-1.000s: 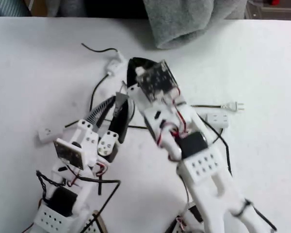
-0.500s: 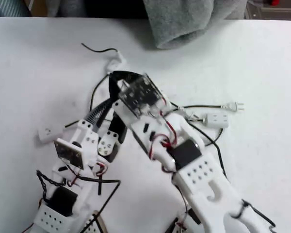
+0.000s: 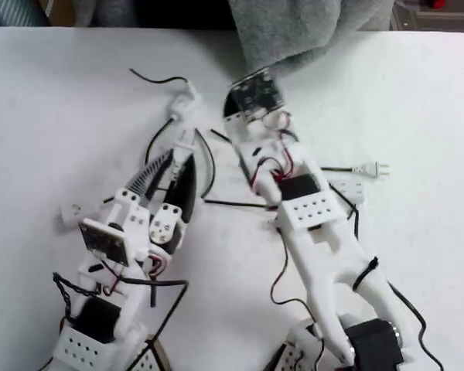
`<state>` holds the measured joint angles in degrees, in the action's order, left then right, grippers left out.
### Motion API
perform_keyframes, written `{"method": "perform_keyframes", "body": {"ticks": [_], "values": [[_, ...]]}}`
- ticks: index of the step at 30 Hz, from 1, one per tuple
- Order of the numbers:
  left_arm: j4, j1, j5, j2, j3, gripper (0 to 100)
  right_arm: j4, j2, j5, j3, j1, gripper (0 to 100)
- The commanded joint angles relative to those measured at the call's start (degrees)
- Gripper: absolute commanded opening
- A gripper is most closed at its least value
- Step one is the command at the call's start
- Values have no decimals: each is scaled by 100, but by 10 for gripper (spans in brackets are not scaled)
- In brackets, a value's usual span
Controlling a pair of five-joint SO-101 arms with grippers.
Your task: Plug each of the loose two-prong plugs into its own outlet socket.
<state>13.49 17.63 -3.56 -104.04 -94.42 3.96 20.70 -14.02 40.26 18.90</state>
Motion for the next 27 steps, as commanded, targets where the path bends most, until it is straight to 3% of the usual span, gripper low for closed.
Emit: {"method": "perform_keyframes", "body": {"ticks": [1,5,15,20,27], "values": [[-62,-75,-70,-57,123,23,-40,734,677,-299,-585,19],[413,-382,-79,-31,352,23,127,989,1020,-176,-1349,19],[1503,-831,-53,242,1292,23,1446,963,1029,615,-2888,19],[1899,-840,220,1789,2681,24,1587,963,976,1556,-3064,20],[3833,-734,422,4242,5626,24,1024,963,-132,2514,-3020,19]]}}
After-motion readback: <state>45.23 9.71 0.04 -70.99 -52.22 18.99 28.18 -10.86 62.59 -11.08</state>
